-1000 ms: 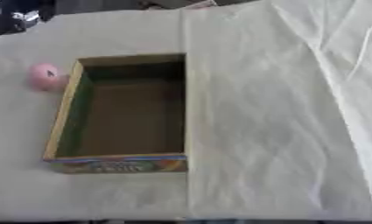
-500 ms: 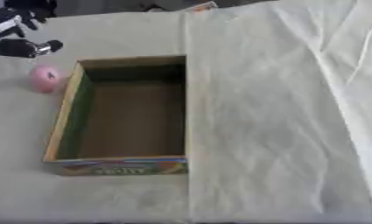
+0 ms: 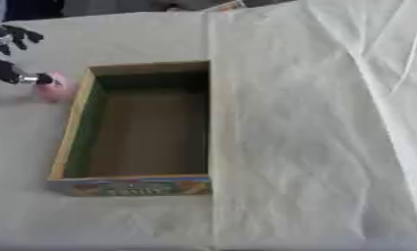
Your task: Pick up objects on the table and place them in the box.
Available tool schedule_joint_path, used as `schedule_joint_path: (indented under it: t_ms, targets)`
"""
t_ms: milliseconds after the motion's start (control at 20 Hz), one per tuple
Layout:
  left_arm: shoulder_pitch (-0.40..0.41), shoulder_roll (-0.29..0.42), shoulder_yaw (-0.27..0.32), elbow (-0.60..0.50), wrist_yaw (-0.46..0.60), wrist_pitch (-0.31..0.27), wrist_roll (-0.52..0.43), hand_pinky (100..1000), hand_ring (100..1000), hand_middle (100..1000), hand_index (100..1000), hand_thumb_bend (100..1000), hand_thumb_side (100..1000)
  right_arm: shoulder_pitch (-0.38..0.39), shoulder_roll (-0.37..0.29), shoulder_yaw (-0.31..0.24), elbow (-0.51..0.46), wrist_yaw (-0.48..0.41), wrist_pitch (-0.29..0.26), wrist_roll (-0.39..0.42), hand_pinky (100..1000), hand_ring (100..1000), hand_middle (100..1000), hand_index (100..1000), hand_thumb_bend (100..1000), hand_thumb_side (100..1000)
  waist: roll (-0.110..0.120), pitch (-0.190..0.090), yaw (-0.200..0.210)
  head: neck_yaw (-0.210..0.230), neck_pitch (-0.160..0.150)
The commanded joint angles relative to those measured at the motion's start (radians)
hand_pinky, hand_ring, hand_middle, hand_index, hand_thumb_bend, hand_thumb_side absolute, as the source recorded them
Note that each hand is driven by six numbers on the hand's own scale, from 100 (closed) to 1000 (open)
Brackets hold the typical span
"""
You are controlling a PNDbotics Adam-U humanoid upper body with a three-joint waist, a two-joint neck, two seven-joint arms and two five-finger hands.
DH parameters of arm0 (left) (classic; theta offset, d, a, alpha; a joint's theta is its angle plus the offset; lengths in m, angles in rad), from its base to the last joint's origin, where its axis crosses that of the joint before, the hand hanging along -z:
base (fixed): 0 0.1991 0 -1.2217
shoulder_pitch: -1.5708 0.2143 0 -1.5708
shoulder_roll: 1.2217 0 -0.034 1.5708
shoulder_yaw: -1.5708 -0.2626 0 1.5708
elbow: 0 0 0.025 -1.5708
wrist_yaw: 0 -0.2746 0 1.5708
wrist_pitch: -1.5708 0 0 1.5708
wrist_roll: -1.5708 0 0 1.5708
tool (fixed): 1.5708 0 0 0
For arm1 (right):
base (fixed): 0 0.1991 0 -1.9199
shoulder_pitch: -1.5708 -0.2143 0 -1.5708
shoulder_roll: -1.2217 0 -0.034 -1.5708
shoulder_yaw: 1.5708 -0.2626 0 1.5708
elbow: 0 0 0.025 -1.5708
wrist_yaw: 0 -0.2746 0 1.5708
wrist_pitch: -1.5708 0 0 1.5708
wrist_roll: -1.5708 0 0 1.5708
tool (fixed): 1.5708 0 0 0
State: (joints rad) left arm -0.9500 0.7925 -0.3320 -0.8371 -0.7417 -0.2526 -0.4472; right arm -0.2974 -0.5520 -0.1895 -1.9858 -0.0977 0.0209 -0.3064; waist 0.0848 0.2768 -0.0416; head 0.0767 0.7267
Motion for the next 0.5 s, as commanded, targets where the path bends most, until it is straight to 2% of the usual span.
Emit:
schedule_joint_path:
  t_ms: [50, 250, 500]
  targets:
    - [-0.022, 0.034, 0.036, 0.002, -0.054, -0.017, -0.053, 708, 829, 846, 1000, 779, 768, -0.004, -0.021, -0.006, -0.014, 0.005, 0.003, -0.007, 617, 786, 727, 819, 100, 1000, -0.004, -0.016, 0.001, 0.001, -0.012]
    - [-0.027, 0.019, 0.065, 0.005, -0.12, -0.042, -0.119, 703, 821, 810, 1000, 774, 756, -0.002, -0.018, -0.006, -0.014, 0.004, 0.007, -0.011, 617, 786, 725, 818, 100, 1000, -0.005, -0.015, 0.001, 0.001, -0.012]
    - [-0.034, -0.002, 0.114, -0.02, -0.201, -0.076, -0.2, 679, 802, 785, 1000, 687, 700, 0.001, -0.013, -0.006, -0.014, 0.005, 0.012, -0.013, 618, 786, 724, 815, 100, 1000, -0.007, -0.014, 0.002, -0.001, -0.012]
